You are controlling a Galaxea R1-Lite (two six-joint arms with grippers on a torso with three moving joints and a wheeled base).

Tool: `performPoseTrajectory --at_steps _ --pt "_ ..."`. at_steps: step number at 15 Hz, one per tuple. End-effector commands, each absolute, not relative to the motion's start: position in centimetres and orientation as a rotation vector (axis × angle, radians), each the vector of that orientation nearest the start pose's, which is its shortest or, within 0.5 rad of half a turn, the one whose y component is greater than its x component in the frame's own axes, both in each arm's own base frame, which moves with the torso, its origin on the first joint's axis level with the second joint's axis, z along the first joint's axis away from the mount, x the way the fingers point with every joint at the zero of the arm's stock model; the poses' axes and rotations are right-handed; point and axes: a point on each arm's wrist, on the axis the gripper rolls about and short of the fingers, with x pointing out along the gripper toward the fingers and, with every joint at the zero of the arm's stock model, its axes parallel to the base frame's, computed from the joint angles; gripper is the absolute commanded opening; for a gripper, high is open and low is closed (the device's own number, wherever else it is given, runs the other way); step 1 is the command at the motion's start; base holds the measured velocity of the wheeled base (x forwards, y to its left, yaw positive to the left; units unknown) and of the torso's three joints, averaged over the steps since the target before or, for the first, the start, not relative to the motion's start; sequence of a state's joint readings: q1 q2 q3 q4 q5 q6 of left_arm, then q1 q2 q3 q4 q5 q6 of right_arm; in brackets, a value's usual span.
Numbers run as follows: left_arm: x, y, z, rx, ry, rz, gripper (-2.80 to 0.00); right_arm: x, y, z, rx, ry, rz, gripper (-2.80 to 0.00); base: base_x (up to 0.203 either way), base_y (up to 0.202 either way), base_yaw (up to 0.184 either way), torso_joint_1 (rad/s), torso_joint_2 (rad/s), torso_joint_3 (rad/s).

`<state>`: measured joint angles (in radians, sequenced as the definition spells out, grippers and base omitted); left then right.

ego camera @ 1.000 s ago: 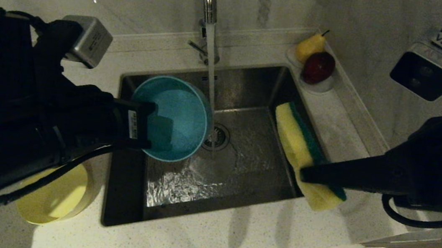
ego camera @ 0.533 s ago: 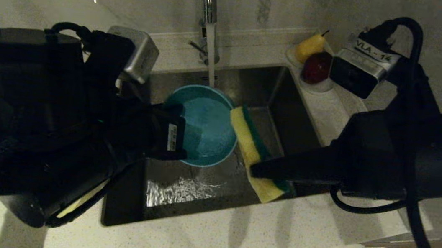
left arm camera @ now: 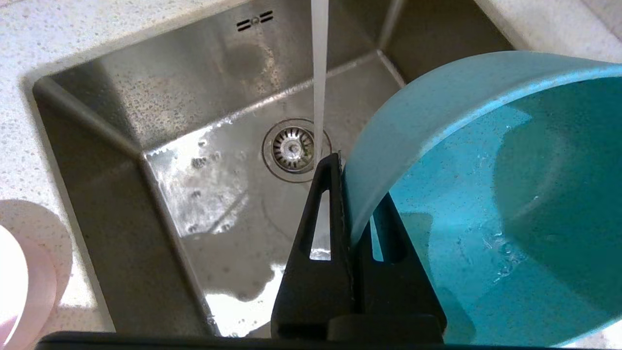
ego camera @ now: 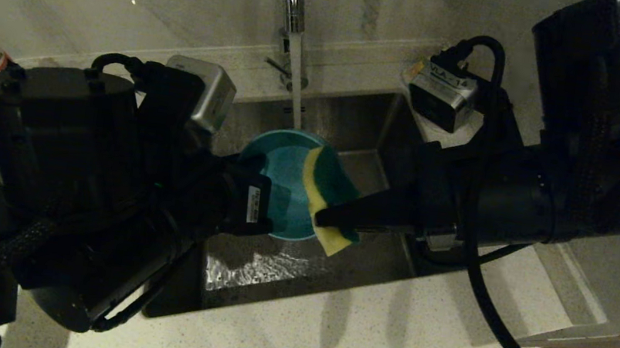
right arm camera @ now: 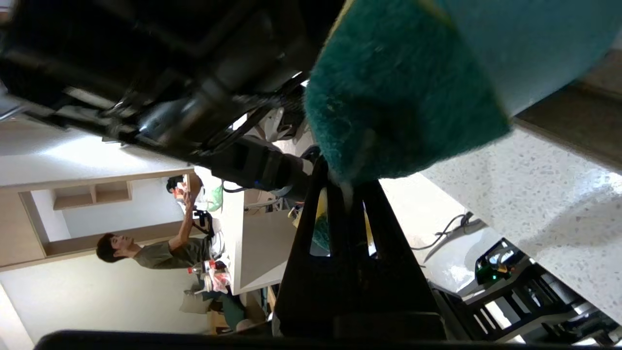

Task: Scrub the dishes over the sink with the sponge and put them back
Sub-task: Wipe the bowl

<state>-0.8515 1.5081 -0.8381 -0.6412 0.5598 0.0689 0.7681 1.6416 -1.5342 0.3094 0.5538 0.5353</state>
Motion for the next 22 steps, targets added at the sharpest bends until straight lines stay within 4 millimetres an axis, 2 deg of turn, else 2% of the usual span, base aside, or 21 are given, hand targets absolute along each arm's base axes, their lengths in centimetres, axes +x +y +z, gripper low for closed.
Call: performPoseTrajectory --at_steps 1,3,6,9,13,16,19,22 --pt "18.3 -19.3 24.8 0.095 0.003 -0.295 -2.80 21.2 21.9 31.0 0.397 0.792 1.113 -2.80 0.000 0.000 0.000 0.000 0.00 0.000" --pt "18.5 -19.5 24.6 0.099 0.004 -0.294 -2.80 20.7 21.4 31.9 0.402 0.766 1.120 -2.80 0.000 0.000 0.000 0.000 0.00 0.000" --pt "18.9 -20.0 24.6 0.094 -0.020 -0.287 -2.80 18.9 20.2 33.1 0.403 0.739 1.143 -2.80 0.000 0.000 0.000 0.000 0.00 0.000" --pt "19.3 -20.4 24.4 0.099 -0.020 -0.283 -2.80 17.3 19.5 33.9 0.396 0.738 1.175 -2.80 0.000 0.000 0.000 0.000 0.00 0.000" --pt "19.7 -20.6 24.6 0.091 -0.024 -0.252 -2.80 16.3 19.3 34.4 0.392 0.730 1.203 -2.80 0.000 0.000 0.000 0.000 0.00 0.000" --pt "19.3 -20.1 25.5 0.069 -0.048 -0.251 -2.80 16.8 19.9 33.8 0.387 0.758 1.189 -2.80 0.000 0.000 0.000 0.000 0.00 0.000" --pt "18.9 -19.6 25.8 0.061 -0.055 -0.251 -2.80 18.3 21.3 32.7 0.380 0.789 1.168 -2.80 0.000 0.000 0.000 0.000 0.00 0.000" --pt "18.7 -19.5 26.1 0.055 -0.063 -0.253 -2.80 19.6 21.6 32.1 0.386 0.791 1.142 -2.80 0.000 0.000 0.000 0.000 0.00 0.000"
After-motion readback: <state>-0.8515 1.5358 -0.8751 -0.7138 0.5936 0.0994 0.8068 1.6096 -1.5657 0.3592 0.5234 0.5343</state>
